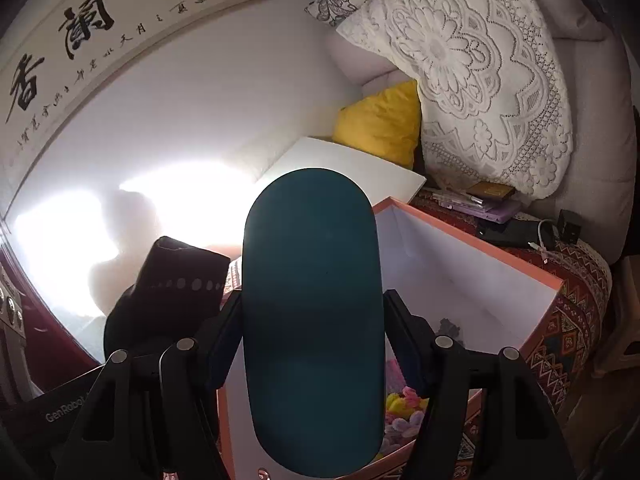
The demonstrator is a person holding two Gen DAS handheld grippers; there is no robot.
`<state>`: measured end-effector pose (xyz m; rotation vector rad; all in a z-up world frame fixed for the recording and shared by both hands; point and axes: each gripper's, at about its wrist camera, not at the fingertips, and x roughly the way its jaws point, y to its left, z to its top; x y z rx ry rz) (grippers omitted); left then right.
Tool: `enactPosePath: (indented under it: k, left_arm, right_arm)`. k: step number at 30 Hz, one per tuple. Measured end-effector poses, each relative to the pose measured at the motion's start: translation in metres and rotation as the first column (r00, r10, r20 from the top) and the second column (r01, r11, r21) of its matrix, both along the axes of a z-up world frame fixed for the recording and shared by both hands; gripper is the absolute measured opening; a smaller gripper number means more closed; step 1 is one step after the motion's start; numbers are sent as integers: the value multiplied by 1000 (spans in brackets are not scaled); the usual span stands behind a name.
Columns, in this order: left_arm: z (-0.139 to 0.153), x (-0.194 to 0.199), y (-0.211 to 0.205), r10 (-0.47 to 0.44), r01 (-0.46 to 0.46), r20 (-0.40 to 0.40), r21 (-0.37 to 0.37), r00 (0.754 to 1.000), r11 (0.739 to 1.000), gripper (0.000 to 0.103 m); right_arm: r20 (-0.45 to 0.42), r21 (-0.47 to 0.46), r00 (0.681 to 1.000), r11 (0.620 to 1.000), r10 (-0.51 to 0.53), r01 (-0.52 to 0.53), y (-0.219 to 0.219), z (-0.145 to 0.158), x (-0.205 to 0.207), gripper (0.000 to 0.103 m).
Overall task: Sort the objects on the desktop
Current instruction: 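Lower the cloth and teal case into the orange box and open both tools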
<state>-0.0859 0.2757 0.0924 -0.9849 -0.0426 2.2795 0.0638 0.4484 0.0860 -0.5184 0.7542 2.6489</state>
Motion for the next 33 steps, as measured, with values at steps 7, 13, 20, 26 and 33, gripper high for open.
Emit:
enactPosePath:
  k: [7, 13, 20, 26, 33]
  left_arm:
    - [-16, -10, 17, 4, -4, 6, -14, 1000, 1000, 19]
    - [-13, -10, 2, 90, -92, -70, -22, 993, 996, 81]
    - [-11, -16, -27, 155, -154, -47, 10, 987, 988, 88]
    - [-13, -13, -62, 213, -212, -47, 8, 976, 977, 88]
    - [-13, -4, -142, 328, -330, -74, -10, 942, 944, 88]
  right_arm:
    - [38, 28, 998, 998, -49, 48, 6, -9, -11, 71]
    - [68, 55, 993, 994, -97, 93, 12, -16, -21, 81]
    - [50, 98, 993, 990, -106, 101, 3, -13, -21, 89]
    - [46, 113, 995, 990, -83, 78, -18, -8, -28, 89]
    - [34, 145, 999, 989, -13, 8, -66, -1, -42, 90]
